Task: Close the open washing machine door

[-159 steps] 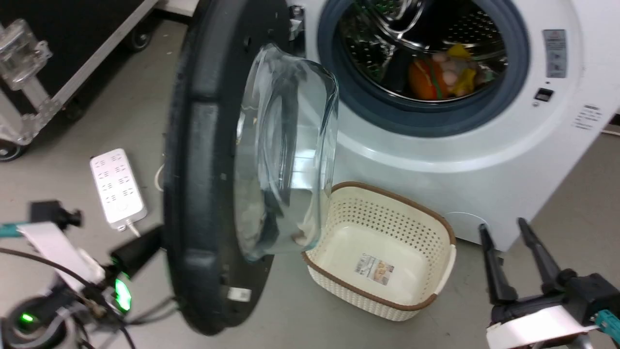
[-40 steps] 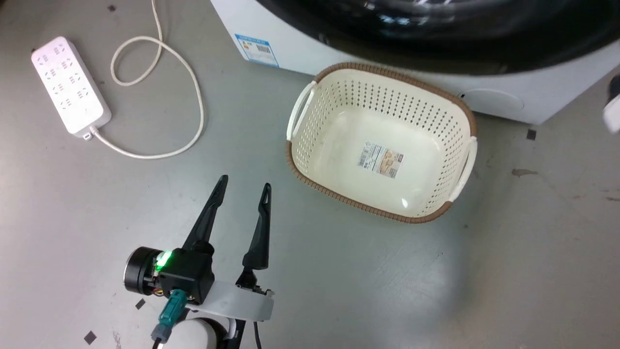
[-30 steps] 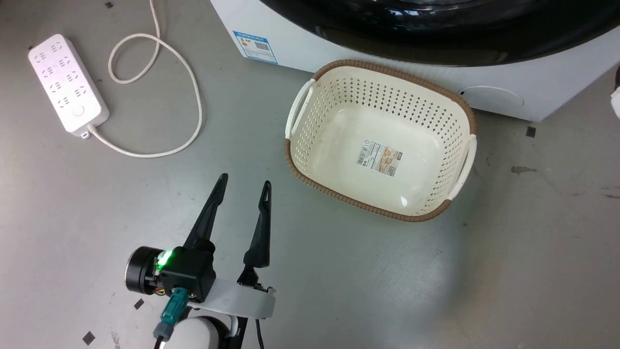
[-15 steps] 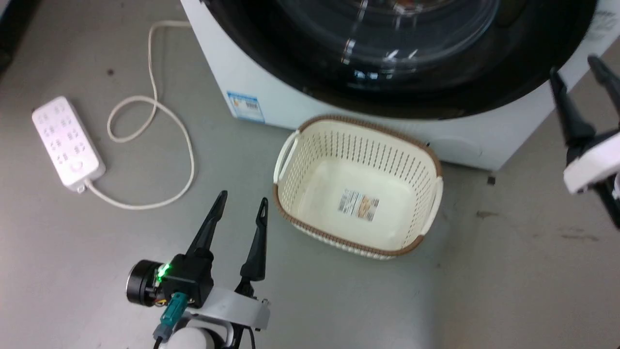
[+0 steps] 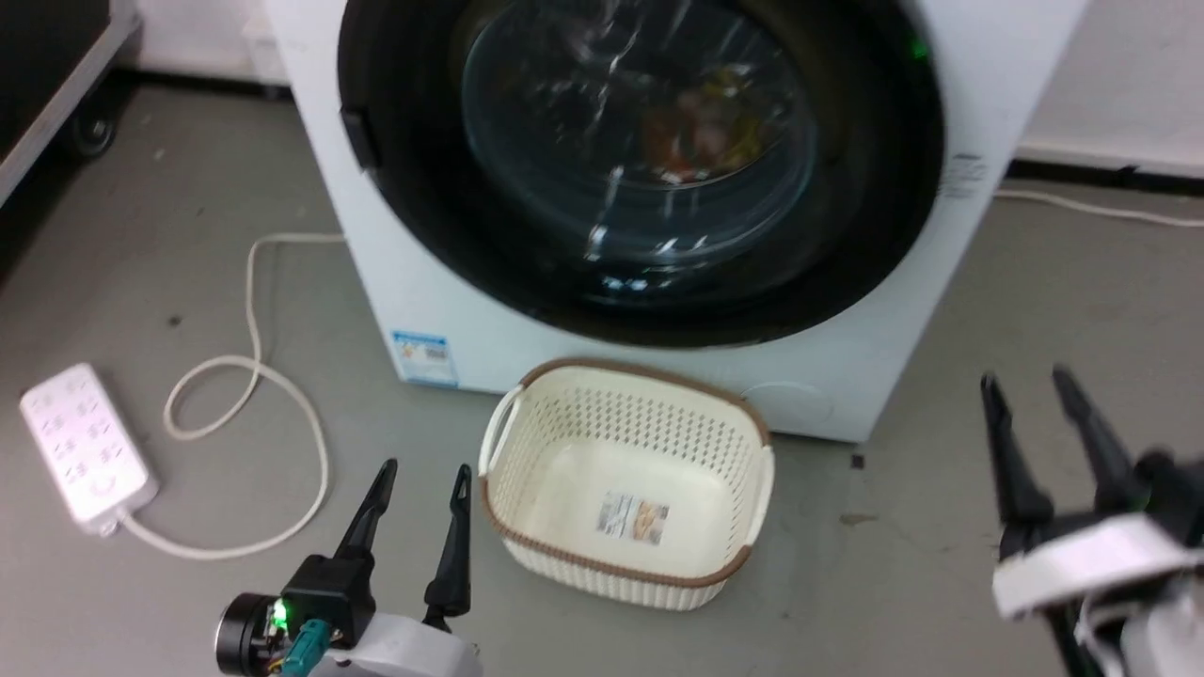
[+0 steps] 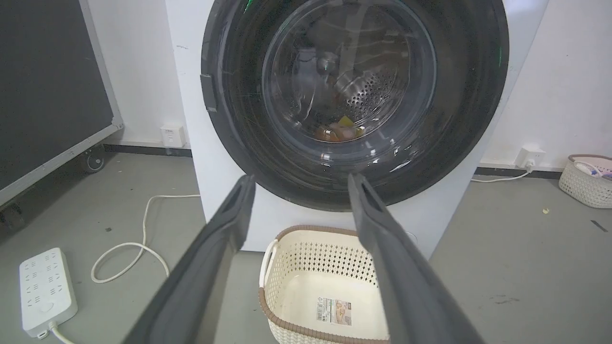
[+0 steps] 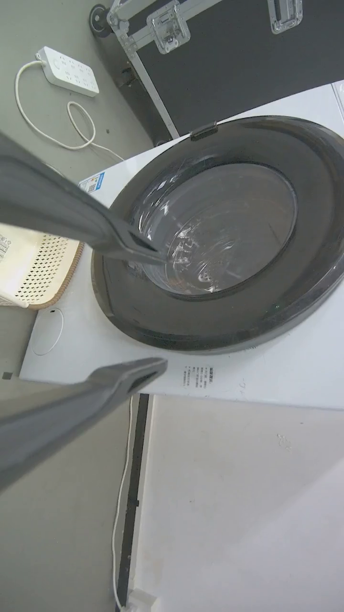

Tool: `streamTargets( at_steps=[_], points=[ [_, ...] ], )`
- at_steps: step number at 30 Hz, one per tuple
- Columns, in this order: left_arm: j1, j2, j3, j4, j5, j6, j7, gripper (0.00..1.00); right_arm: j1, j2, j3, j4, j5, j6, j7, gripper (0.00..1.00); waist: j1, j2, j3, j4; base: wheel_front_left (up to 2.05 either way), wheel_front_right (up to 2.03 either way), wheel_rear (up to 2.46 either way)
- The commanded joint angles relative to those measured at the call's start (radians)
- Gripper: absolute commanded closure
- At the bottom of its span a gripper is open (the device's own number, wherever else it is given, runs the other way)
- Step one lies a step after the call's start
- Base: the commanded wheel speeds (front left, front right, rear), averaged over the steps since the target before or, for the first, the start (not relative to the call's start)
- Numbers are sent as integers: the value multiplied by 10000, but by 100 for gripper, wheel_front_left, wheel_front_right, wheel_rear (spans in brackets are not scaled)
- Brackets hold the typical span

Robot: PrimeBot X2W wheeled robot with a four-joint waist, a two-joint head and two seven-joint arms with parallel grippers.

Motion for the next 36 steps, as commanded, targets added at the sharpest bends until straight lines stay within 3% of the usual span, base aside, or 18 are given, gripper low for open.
streamTargets(
  at_steps=[1, 14, 24, 25, 36],
  points=[
    [161, 9, 123, 158, -66, -104, -43, 0, 693, 377, -263, -374, -276, -7, -42, 0, 3, -1, -417, -380, 0, 0, 0],
    [24, 7, 433, 1319, -323, -65, -43, 0, 2818, 1584, -646, -1214, -1288, -7, -43, 0, 3, -1, -636, -719, 0, 0, 0],
    [-254, 6, 450, 1875, -523, -79, -44, 0, 2936, 1824, -692, -1412, -1547, -7, -43, 0, 3, -1, -643, -852, 0, 0, 0],
    [-117, -4, 433, 1854, -487, -71, 0, 100, 2797, 1791, -675, -1356, -1530, 0, 0, 100, 3, -1, -642, -853, 0, 0, 0],
    [-89, -5, 463, 1669, -391, -33, 170, 100, 2749, 1799, -647, -1410, -1625, 0, 159, 100, 4, -1, -634, -859, 0, 0, 0]
  ],
)
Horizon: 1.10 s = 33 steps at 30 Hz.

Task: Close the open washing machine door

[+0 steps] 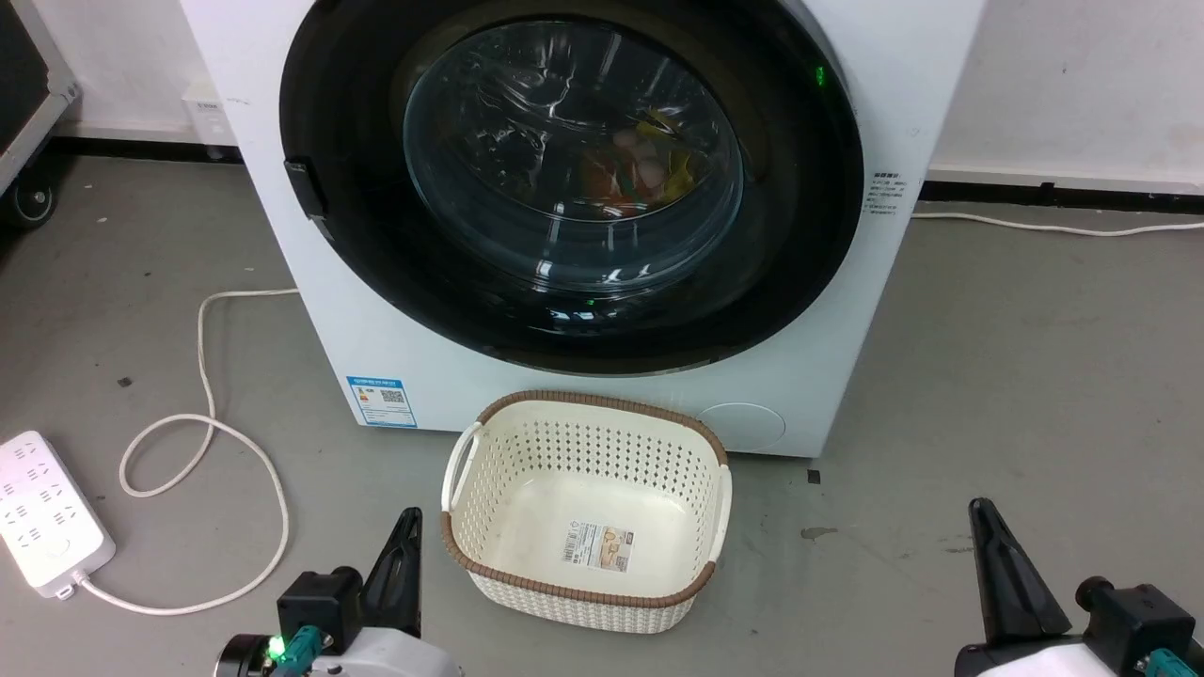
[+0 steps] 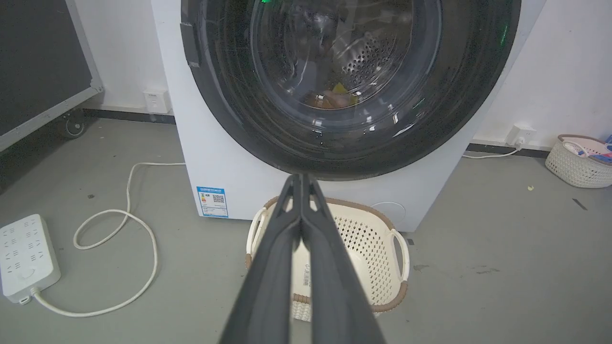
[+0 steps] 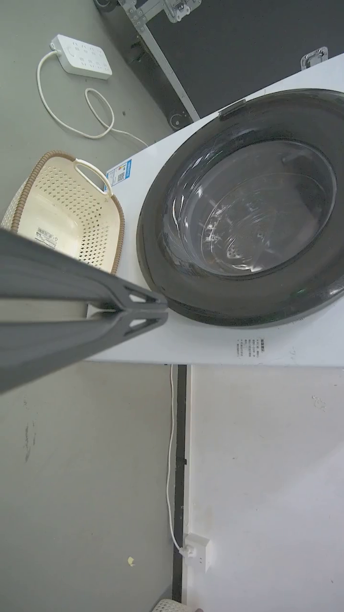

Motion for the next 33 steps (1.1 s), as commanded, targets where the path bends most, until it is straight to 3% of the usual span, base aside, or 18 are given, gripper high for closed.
streamTargets(
  at_steps=[1, 33],
  points=[
    [28, 1, 41, -114, 95, 43, 68, 100, -43, 9, 6, -62, -93, -1, 72, 100, 0, 0, 2, 0, 0, 0, 0],
    [139, 3, 224, -907, 483, 205, 722, 100, -217, 45, 86, -311, -500, -2, 730, 100, 0, 0, 28, -14, 0, 0, 0]
  ],
)
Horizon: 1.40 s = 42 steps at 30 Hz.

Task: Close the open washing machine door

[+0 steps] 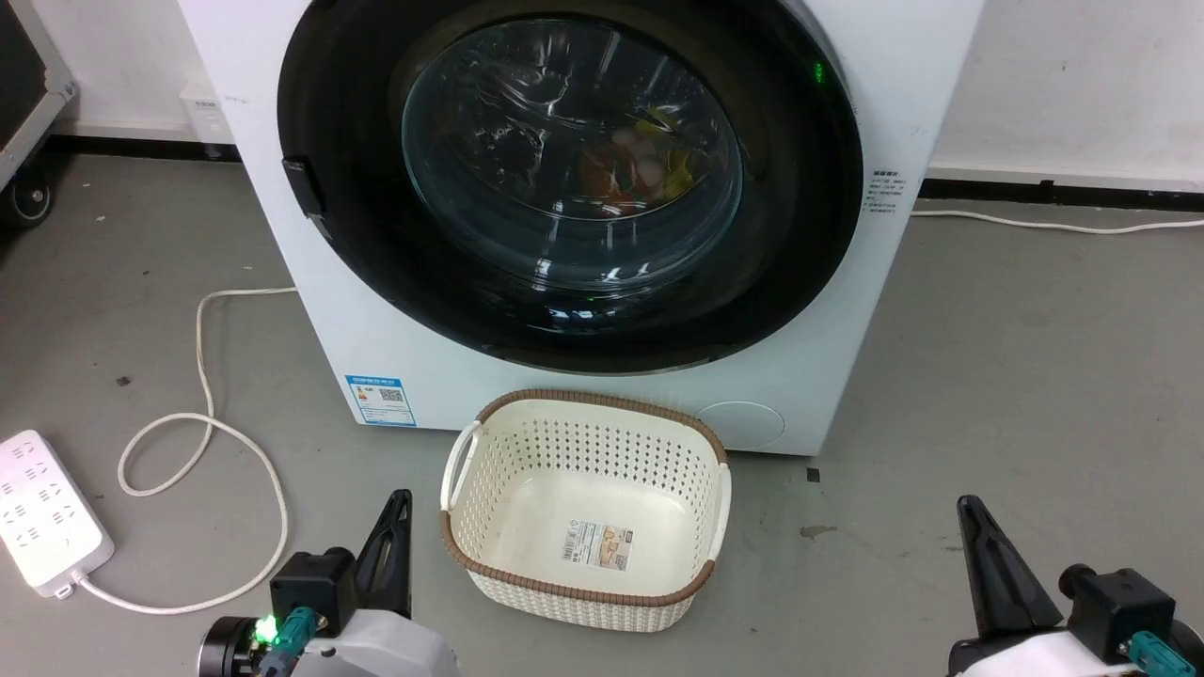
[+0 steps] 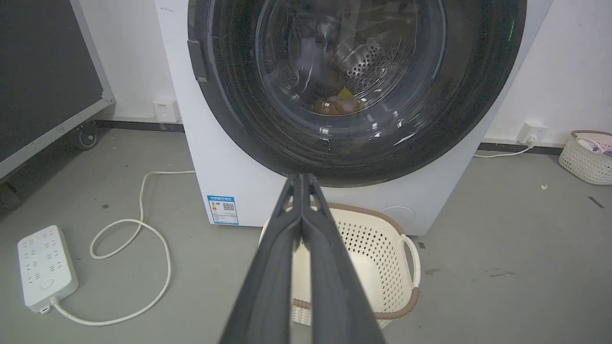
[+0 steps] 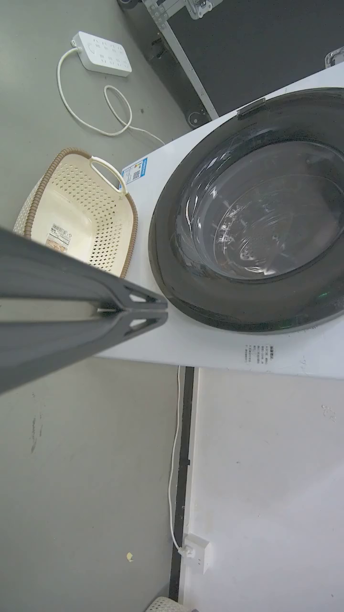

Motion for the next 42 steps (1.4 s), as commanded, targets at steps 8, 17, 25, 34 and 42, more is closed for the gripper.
streamTargets(
  at_steps=[8, 17, 25, 34, 42],
  points=[
    [133, 4, 81, -292, 179, 112, 200, 100, -199, 50, 40, -141, -215, -3, 198, 100, -1, 0, 7, -4, 0, 0, 0],
    [164, 5, 133, -515, 288, 157, 383, 100, -247, 60, 63, -210, -329, -3, 383, 100, -1, 0, 14, -8, 0, 0, 0],
    [192, 6, 178, -713, 385, 198, 547, 100, -291, 69, 83, -273, -431, -4, 547, 100, -1, 0, 21, -11, 0, 0, 0],
    [223, 6, 230, -935, 494, 243, 730, 100, -340, 79, 105, -342, -545, -4, 731, 100, -1, 0, 28, -15, 0, 0, 0],
    [247, 7, 270, -1108, 579, 278, 873, 100, -378, 87, 122, -397, -634, -5, 875, 100, -1, 0, 34, -18, 0, 0, 0]
  ],
)
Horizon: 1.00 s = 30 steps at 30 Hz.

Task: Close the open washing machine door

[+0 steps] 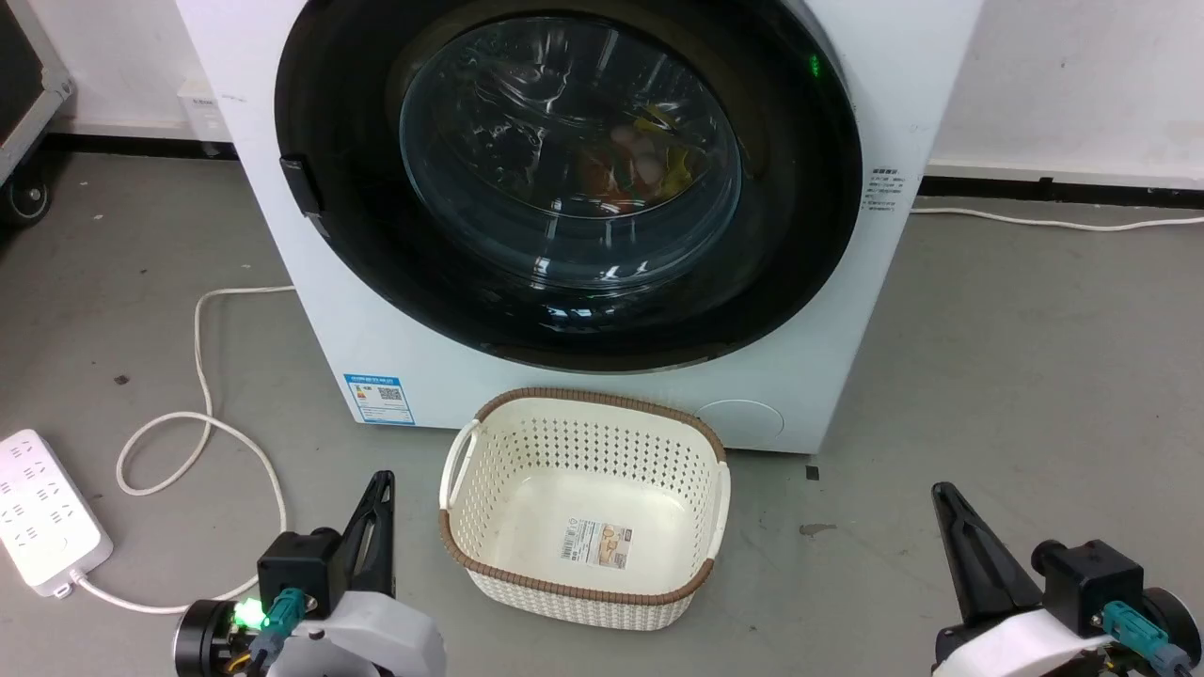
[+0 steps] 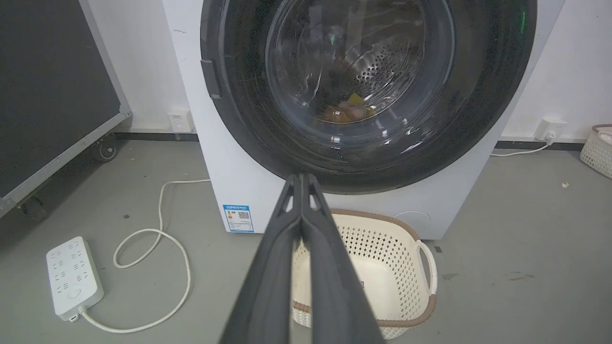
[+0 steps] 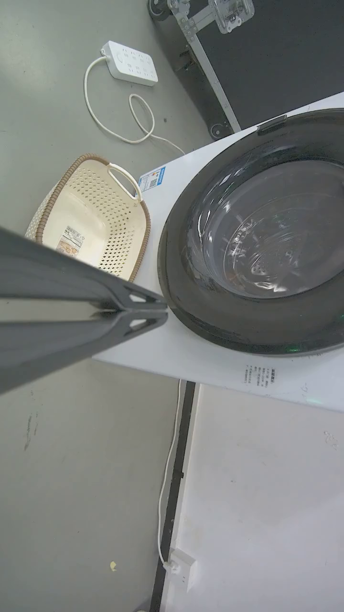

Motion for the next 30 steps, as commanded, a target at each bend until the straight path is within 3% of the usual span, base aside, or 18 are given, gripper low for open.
streamTargets(
  at_steps=[1, 30],
  points=[
    [150, 7, 32, -102, 72, 68, 69, 100, -121, 58, 12, -90, -81, -5, 67, 100, -1, 0, 1, 0, 0, 0, 0],
    [254, 9, 203, -844, 435, 220, 682, 100, -284, 92, 87, -323, -463, -7, 682, 100, -1, 0, 26, -13, 0, 0, 0]
  ],
)
